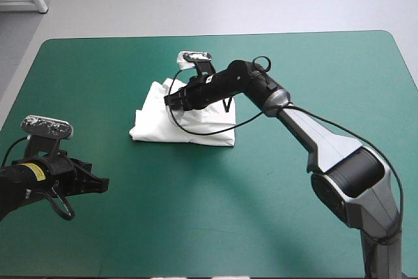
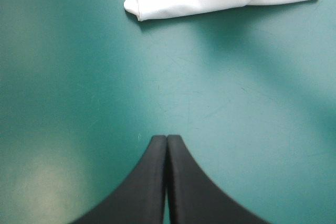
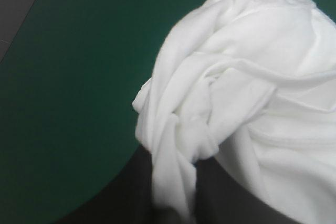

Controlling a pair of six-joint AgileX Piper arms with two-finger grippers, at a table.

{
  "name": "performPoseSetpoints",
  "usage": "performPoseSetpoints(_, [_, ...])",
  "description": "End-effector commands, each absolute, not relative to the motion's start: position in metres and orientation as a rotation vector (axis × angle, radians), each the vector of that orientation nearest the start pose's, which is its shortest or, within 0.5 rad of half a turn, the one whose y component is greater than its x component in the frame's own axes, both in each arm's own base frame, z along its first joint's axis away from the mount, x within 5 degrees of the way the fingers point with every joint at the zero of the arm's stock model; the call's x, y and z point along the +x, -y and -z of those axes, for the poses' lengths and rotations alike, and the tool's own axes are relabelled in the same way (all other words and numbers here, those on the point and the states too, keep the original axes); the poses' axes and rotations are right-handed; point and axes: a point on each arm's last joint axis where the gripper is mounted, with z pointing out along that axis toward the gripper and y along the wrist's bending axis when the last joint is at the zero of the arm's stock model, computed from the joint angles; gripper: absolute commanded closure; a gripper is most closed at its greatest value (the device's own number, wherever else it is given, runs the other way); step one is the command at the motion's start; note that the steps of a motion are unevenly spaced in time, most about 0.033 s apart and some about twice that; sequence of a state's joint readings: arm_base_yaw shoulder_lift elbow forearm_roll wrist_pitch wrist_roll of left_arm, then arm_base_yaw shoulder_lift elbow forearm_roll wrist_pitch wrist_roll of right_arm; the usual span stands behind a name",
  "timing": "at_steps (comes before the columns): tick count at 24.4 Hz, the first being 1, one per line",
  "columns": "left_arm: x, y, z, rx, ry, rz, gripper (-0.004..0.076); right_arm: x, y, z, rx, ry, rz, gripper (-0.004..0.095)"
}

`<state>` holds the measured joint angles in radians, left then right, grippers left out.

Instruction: Fold the cloth

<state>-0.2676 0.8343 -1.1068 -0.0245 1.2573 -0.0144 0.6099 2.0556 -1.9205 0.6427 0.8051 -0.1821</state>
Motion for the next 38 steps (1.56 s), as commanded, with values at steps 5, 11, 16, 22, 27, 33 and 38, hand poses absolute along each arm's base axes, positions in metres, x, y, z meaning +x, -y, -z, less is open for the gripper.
performPoseSetpoints(5, [0.112, 0.039, -0.401, 0.31, -2.464, 0.237, 0.0733, 0.382, -0.326, -0.308, -0.537, -2.288, -1.033, 0.0913])
performPoseSetpoints(11, [0.112, 0.04, -0.401, 0.341, -2.459, 0.254, 0.0733, 0.39, -0.334, -0.279, -0.506, -2.351, -1.07, 0.0906])
performPoseSetpoints(16, [0.112, 0.041, -0.401, 0.341, -2.46, 0.259, 0.0733, 0.383, -0.345, -0.276, -0.511, -2.347, -1.154, 0.0539])
performPoseSetpoints(22, [0.112, 0.041, -0.401, 0.341, -2.46, 0.259, 0.0733, 0.364, -0.363, -0.302, -0.628, -2.302, -1.243, 0.0438])
performPoseSetpoints(27, [0.112, 0.041, -0.401, 0.341, -2.46, 0.259, 0.0733, 0.362, -0.353, -0.348, -0.703, -2.267, -1.104, 0.0453])
performPoseSetpoints(33, [0.112, 0.041, -0.401, 0.342, -2.46, 0.261, 0.0733, 0.358, -0.319, -0.372, -0.69, -2.431, -0.774, 0.0453])
performPoseSetpoints(38, [0.112, 0.041, -0.401, 0.341, -2.46, 0.259, 0.0733, 0.363, -0.292, -0.396, -0.614, -2.386, -0.69, 0.0453])
